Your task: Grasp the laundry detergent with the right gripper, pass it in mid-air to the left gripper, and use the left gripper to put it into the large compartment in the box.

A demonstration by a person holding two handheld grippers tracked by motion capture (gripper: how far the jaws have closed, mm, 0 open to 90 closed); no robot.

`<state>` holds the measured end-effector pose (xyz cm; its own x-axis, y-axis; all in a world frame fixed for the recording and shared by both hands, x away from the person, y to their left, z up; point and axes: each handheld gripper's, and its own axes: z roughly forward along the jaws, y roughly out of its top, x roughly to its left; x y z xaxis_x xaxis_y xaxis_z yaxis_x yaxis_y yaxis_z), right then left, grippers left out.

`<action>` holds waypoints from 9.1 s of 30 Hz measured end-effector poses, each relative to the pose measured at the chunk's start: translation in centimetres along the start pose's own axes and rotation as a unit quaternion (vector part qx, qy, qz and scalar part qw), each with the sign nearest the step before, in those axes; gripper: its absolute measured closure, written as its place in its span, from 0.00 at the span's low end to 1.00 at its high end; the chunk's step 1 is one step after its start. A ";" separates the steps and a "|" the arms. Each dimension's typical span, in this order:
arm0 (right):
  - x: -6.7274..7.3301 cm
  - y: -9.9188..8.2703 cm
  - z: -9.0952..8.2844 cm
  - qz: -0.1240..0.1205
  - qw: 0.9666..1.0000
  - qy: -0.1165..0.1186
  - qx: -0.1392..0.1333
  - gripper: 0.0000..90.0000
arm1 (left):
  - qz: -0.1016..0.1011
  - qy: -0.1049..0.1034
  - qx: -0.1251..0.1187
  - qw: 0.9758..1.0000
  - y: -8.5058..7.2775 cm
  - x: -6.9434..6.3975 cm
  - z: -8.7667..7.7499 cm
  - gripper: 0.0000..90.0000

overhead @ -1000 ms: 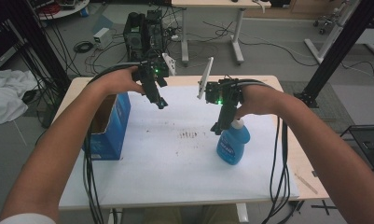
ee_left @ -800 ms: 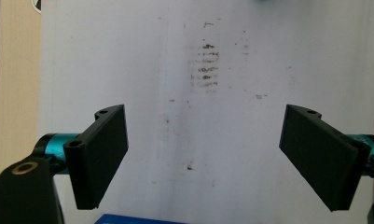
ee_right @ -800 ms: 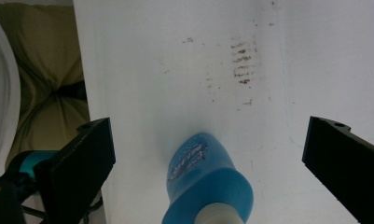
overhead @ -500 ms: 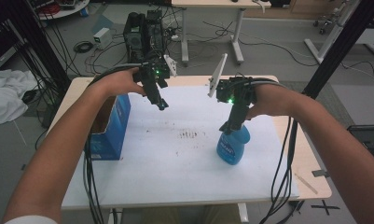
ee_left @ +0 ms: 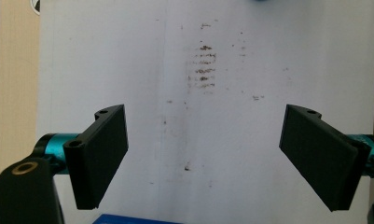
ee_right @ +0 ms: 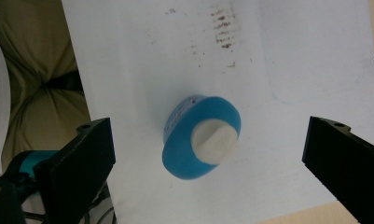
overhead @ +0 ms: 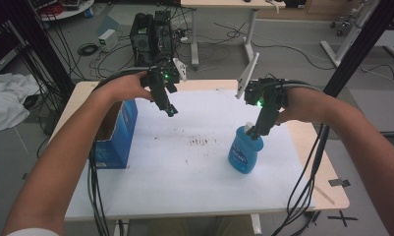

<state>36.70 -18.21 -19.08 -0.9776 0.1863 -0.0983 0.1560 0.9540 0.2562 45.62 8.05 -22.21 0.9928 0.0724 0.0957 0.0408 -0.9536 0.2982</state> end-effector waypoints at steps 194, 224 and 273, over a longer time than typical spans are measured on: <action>5.6 -11.2 16.1 0.291 0.888 -0.140 -0.329 0.17 | -0.008 -0.002 0.000 1.000 -1.5 -0.9 0.9 0.17; 5.7 -11.5 16.5 0.292 0.880 -0.152 -0.343 0.40 | -0.010 -0.003 -0.001 1.000 -1.5 -0.9 1.1 0.17; 4.6 -11.2 11.4 0.196 0.907 -0.092 -0.362 0.48 | 0.007 -0.005 -0.013 1.000 -0.9 -3.4 -1.5 0.17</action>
<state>32.05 -25.37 -33.35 -0.8162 0.5777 -0.0048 0.2876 0.4136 0.8638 42.01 9.13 -21.40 0.9944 0.0566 0.0897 0.0250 -0.9468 0.3207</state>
